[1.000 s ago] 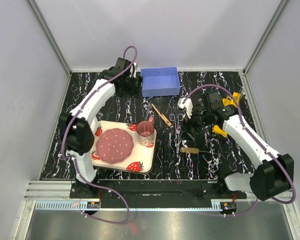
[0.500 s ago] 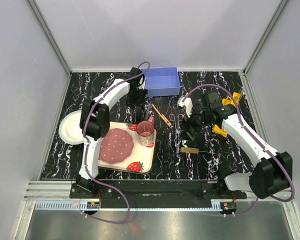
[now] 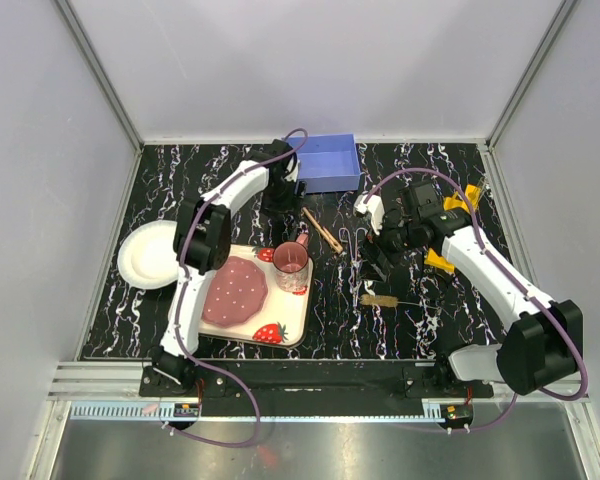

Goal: Organize the chemistry lab equipment

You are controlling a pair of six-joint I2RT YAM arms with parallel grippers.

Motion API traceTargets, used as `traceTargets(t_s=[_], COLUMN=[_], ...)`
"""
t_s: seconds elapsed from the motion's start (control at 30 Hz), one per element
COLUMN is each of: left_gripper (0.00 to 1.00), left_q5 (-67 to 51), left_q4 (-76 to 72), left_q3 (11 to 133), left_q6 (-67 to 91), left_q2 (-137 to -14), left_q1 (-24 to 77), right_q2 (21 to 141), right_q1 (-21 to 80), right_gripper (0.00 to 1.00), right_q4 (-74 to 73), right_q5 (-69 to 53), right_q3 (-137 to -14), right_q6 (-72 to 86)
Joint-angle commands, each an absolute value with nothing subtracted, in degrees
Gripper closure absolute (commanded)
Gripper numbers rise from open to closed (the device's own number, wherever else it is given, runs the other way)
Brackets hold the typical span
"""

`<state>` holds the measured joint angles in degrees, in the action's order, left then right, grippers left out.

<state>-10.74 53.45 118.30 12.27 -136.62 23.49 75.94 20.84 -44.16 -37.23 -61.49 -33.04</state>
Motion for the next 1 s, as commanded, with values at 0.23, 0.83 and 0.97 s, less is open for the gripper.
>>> traceTargets(t_s=[0.23,0.83,0.97], left_gripper=[0.37,0.84,0.88], left_q5=[1.48,7.65,5.72], left_q4=[54.58,50.89,47.82], left_q3=[121.73,116.37,113.83], left_q6=[10.90,9.40,9.58], left_q2=[-138.87,-136.59,-133.43], left_q1=[27.59,29.27,27.69], right_q2=[76.46,77.43,76.29], right_q1=[20.74,16.35,16.26], right_gripper=[0.01,0.00,0.00], right_q4=[-42.54,-42.54,-42.54], right_q5=[-38.85,-43.06,-43.77], right_q3=[-63.46,-63.46,-63.28], right_q6=[-32.43,-31.55,-31.99])
